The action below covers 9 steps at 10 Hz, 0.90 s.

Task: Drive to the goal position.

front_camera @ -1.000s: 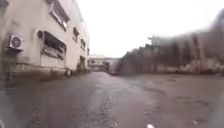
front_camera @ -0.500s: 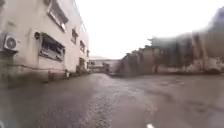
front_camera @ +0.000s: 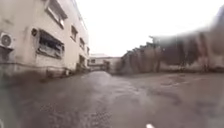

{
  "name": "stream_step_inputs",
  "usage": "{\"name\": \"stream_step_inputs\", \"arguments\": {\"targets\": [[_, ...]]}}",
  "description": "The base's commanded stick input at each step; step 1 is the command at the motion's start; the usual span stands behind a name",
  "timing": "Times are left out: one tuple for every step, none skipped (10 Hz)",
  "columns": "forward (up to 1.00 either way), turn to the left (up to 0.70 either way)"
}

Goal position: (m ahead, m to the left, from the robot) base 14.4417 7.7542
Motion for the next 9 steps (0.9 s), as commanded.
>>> {"name": "stream_step_inputs", "arguments": {"targets": [[0.50,0.08],[0.50,0.08],[0.50,0.08],[0.50,0.08],[0.50,0.08],[0.50,0.08],[0.50,0.08],[0.50,0.08],[0.50,0.08]]}}
